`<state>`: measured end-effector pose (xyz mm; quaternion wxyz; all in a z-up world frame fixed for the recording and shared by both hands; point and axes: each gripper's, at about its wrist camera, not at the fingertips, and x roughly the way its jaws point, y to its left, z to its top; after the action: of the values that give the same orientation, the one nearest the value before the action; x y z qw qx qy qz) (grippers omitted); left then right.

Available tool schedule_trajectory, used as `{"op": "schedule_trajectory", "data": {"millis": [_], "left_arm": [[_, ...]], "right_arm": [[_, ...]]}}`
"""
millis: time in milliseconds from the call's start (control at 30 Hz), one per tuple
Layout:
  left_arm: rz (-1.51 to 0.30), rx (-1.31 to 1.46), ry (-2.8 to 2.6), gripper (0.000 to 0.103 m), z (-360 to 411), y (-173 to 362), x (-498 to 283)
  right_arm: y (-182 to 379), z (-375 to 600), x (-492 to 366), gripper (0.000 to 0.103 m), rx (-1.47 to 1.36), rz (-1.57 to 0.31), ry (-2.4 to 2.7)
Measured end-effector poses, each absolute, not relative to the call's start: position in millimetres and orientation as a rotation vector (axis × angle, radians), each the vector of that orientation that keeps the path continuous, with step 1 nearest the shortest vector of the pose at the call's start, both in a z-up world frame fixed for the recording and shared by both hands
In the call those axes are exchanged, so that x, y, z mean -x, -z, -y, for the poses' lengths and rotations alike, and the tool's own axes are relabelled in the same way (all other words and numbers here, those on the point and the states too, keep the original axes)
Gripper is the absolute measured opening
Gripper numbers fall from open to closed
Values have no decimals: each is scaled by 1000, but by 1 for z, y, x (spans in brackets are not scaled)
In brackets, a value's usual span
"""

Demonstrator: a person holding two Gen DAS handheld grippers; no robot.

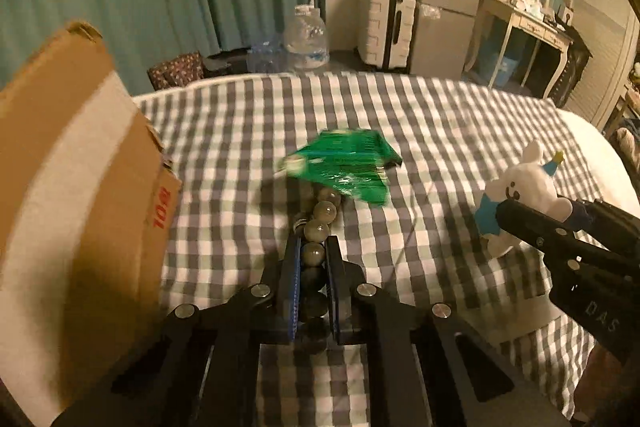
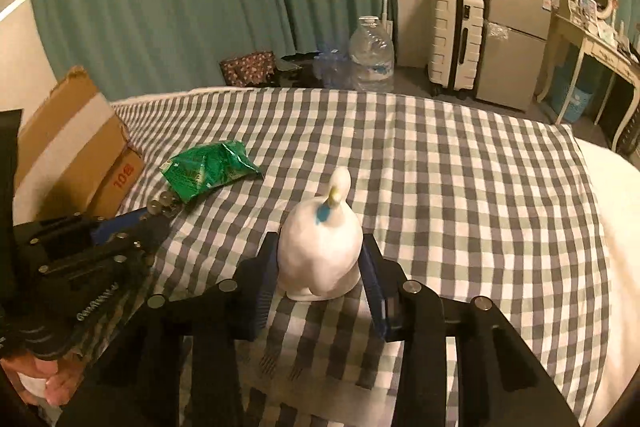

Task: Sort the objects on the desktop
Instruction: 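Grasp the bead bracelet with the left gripper while the right grasps the white figurine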

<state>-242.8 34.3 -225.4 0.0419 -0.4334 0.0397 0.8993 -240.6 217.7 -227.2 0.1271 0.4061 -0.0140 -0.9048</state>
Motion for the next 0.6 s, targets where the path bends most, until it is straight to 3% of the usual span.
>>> {"op": "schedule_trajectory", "data": {"millis": [600], "left_arm": [[-150, 1149, -2839, 11, -30, 181, 235]], "right_arm": [[189, -236, 228, 39, -1073, 47, 2706]]}}
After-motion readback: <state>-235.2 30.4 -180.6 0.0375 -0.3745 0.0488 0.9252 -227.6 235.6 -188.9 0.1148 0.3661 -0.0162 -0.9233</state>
